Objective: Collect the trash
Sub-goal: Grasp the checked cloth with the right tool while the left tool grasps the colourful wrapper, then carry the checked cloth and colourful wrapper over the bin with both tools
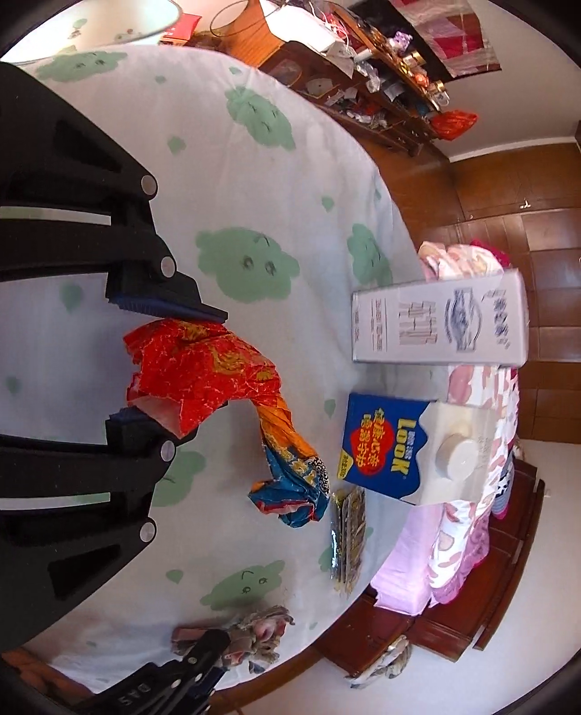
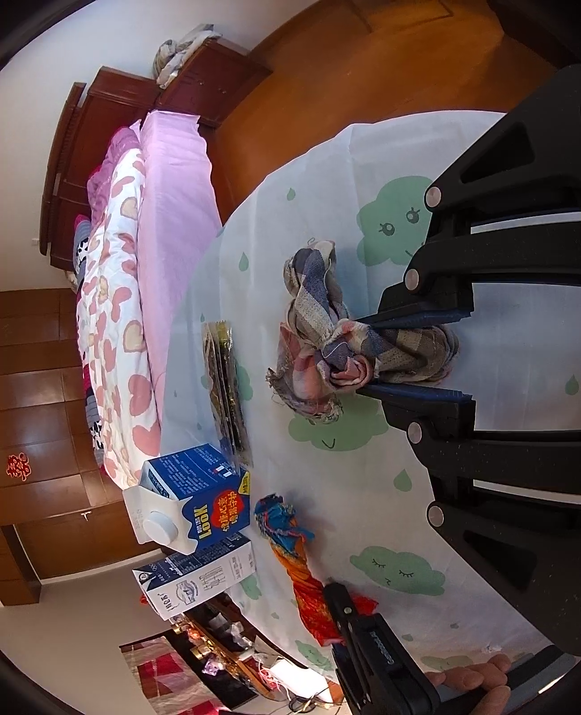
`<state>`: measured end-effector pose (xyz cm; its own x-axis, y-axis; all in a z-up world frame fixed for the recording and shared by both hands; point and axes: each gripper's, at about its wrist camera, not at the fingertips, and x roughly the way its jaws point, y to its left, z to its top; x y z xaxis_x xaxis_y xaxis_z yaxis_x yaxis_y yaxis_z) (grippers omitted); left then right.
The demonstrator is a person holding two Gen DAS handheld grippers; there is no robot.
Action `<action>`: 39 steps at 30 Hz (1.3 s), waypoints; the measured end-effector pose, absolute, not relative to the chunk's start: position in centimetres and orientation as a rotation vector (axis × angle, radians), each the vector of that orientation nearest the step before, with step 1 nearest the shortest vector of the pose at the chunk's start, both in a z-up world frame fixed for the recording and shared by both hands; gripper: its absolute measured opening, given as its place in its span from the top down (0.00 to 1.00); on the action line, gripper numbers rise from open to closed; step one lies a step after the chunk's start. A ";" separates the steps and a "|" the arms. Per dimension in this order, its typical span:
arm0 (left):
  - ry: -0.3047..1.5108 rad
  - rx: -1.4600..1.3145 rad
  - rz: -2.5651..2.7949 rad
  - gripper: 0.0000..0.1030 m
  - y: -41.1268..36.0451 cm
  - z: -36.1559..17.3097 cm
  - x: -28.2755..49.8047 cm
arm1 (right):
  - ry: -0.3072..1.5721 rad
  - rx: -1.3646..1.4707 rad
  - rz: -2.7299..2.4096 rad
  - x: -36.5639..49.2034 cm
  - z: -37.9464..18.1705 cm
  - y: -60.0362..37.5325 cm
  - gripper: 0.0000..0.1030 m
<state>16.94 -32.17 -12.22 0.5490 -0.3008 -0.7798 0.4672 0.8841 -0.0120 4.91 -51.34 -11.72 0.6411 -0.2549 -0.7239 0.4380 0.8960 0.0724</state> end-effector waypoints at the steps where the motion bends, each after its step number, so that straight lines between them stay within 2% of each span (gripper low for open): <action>1: 0.868 0.202 -0.446 0.69 -31.4 -11.8 16.4 | 0.779 0.249 -0.400 4.9 -11.7 -51.3 0.78; 12: 0.781 0.174 -0.294 0.69 -21.3 -8.4 12.0 | 0.771 0.171 -0.385 4.1 -11.2 -47.8 0.78; 39: 0.798 0.018 -0.084 0.68 -5.3 -9.3 5.9 | 0.698 0.133 -0.102 1.0 -9.2 -30.4 0.78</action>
<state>5.89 -5.27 -9.29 0.6948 -0.0689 -0.7159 0.0824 0.9965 -0.0159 1.01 -30.42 -9.18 0.7617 -0.0489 -0.6461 0.1381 0.9865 0.0880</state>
